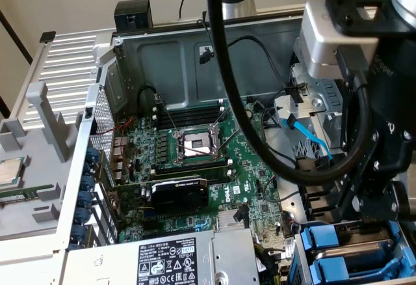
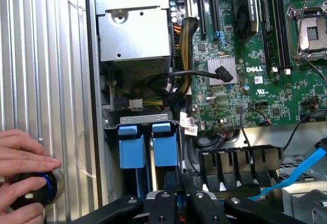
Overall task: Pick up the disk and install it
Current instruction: 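Insert the first disk wire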
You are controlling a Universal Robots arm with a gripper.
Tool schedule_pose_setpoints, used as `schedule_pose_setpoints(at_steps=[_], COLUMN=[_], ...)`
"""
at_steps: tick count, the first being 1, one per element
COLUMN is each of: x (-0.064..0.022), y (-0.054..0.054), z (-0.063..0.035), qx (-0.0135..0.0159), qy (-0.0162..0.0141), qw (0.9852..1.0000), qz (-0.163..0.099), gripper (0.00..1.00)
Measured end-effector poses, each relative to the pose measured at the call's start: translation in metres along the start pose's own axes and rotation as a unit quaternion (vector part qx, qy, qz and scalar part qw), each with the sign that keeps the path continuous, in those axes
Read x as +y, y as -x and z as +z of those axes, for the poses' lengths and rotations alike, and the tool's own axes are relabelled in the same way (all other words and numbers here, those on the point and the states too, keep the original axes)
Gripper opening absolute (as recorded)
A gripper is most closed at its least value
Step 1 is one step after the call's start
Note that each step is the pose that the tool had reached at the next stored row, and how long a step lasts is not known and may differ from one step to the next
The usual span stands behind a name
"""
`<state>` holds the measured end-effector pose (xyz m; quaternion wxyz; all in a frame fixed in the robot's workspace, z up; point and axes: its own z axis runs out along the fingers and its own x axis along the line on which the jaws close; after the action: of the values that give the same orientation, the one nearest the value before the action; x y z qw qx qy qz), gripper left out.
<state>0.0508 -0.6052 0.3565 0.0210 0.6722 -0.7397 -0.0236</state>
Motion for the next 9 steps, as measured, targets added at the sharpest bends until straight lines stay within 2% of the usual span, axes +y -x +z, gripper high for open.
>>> schedule_pose_setpoints(at_steps=[6, 9], x=[-0.0005, -0.0006], y=[-0.0027, -0.0041], z=[0.0031, 0.0034], qx=[-0.0086, -0.0103], qy=[-0.0001, -0.0001], qw=[1.0, 0.9999], qz=[-0.001, -0.003], gripper=[0.16, 0.16])
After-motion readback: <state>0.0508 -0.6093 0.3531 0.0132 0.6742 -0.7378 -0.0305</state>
